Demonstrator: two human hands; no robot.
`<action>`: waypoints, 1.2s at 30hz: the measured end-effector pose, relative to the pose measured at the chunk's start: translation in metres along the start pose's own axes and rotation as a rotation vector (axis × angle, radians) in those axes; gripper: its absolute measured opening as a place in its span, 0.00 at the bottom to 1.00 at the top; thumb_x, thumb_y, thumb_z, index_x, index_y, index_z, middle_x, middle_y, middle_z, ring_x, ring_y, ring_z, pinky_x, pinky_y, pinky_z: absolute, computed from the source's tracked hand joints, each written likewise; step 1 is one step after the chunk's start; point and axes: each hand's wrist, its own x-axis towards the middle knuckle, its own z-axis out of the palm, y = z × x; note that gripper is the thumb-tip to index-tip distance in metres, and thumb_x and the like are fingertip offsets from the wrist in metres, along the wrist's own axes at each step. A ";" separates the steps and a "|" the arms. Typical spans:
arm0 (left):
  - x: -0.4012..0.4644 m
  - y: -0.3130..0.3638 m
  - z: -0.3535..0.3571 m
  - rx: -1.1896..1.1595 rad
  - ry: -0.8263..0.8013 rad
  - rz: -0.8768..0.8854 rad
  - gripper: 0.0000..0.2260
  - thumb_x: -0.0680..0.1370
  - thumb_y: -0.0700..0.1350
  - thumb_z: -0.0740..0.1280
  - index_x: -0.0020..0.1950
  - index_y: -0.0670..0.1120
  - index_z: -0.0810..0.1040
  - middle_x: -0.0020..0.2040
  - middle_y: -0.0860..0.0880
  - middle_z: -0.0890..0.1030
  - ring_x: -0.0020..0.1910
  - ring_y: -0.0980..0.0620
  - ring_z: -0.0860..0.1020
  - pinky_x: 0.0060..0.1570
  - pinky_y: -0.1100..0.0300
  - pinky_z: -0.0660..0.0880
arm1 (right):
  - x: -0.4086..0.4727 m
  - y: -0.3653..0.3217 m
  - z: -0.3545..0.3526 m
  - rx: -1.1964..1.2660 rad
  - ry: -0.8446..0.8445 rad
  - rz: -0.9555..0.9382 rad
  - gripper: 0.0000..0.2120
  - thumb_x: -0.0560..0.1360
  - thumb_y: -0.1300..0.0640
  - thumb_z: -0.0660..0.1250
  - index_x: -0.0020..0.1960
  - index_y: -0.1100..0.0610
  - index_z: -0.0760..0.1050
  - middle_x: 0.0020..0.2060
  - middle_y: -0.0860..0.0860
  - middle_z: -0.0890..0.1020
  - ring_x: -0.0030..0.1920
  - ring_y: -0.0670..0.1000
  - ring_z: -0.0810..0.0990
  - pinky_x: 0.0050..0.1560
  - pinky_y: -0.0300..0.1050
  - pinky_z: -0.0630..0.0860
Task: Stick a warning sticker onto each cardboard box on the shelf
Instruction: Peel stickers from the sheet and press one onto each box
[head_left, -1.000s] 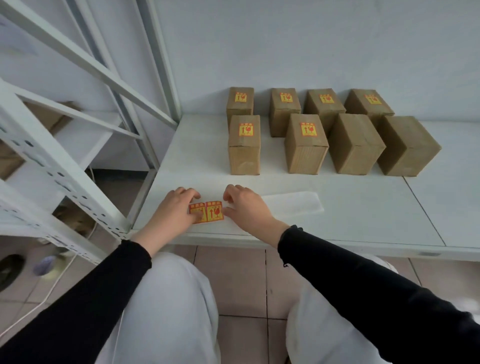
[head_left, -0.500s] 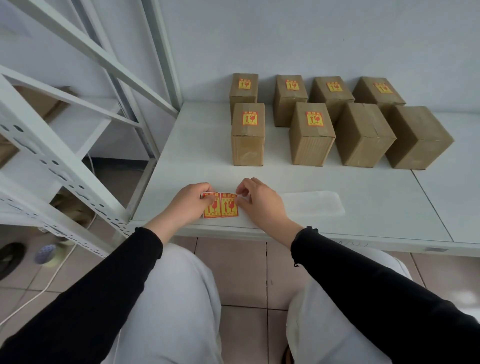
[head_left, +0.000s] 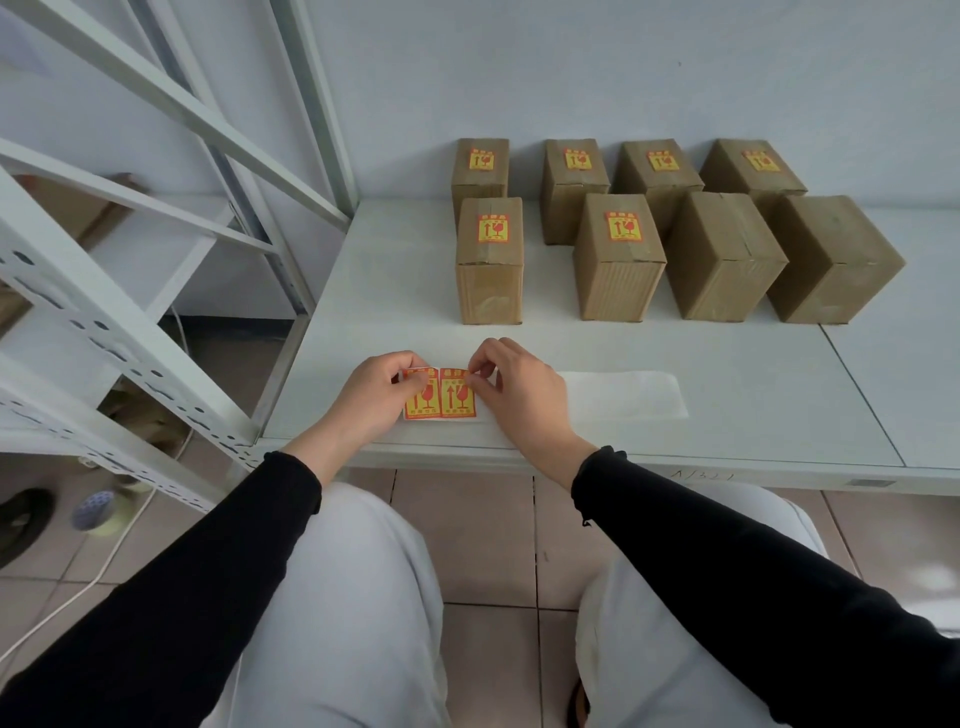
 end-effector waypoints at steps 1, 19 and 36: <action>0.000 0.001 0.000 -0.018 0.006 0.004 0.08 0.83 0.45 0.64 0.51 0.45 0.82 0.45 0.48 0.84 0.43 0.54 0.81 0.40 0.64 0.72 | 0.000 0.000 -0.001 -0.002 0.018 -0.006 0.04 0.76 0.51 0.69 0.45 0.47 0.74 0.41 0.42 0.77 0.36 0.43 0.73 0.31 0.40 0.69; -0.001 0.002 0.003 -0.020 0.071 -0.004 0.07 0.82 0.44 0.65 0.49 0.45 0.82 0.41 0.50 0.82 0.37 0.57 0.76 0.37 0.62 0.68 | 0.001 0.001 -0.003 0.018 0.084 -0.007 0.05 0.78 0.51 0.67 0.44 0.48 0.73 0.40 0.43 0.77 0.39 0.44 0.73 0.34 0.46 0.74; 0.002 0.060 0.019 -0.089 0.154 0.222 0.04 0.77 0.50 0.71 0.47 0.52 0.83 0.47 0.58 0.80 0.48 0.54 0.76 0.48 0.60 0.71 | 0.027 0.015 -0.084 0.022 0.220 -0.048 0.06 0.77 0.53 0.69 0.42 0.50 0.75 0.39 0.42 0.77 0.39 0.45 0.74 0.35 0.47 0.76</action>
